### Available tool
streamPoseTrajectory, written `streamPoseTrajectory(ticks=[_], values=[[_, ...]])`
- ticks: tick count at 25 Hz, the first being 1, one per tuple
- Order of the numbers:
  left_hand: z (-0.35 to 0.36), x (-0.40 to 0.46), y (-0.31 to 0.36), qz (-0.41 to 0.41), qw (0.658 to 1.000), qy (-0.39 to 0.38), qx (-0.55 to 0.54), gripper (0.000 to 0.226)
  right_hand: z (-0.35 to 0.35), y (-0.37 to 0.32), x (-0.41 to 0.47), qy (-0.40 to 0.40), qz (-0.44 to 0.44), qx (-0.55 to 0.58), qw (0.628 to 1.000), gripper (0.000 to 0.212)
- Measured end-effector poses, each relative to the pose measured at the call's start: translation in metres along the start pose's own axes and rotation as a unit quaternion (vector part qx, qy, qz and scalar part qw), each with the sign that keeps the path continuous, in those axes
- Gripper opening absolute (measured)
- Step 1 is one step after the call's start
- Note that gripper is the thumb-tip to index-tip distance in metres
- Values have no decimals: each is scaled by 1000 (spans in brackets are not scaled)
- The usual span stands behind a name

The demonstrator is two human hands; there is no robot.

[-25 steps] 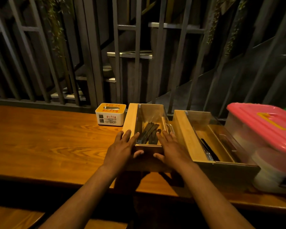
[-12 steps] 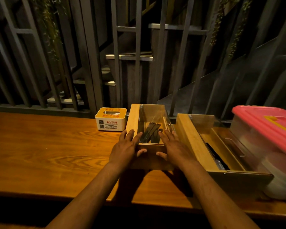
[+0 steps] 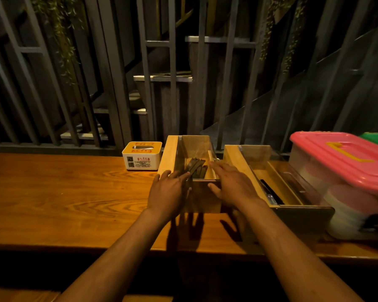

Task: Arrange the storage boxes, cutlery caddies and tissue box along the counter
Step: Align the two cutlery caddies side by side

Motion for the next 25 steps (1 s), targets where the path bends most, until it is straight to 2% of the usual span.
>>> streamPoseTrajectory(ticks=[3, 7, 12, 16, 20, 25], values=[[-21, -28, 42, 6, 996, 46, -81, 45, -25, 26, -30, 42, -5, 18, 999, 56], [-23, -53, 120, 51, 988, 63, -130, 44, -51, 95, -87, 70, 17, 46, 996, 57], [24, -64, 189, 24, 995, 0, -96, 53, -49, 167, -139, -10, 10, 42, 999, 75], [53, -74, 208, -21, 995, 1, -97, 62, -34, 192, -151, -26, -69, -1, 997, 85], [56, -71, 220, -44, 996, 41, -69, 60, -30, 209, -145, -29, -71, 35, 996, 85], [67, -43, 221, -50, 998, 40, -22, 60, -21, 221, -115, -37, -76, 27, 996, 83]])
Point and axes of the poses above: each hand's wrist, its own x-axis towards the middle knuckle, its own z-axis out of the palm, y = z × x, the point moved 5 cm from there along x, towards the middle knuckle, and after that the axes turned 9 degrees about -z, right-handed, at the moved point
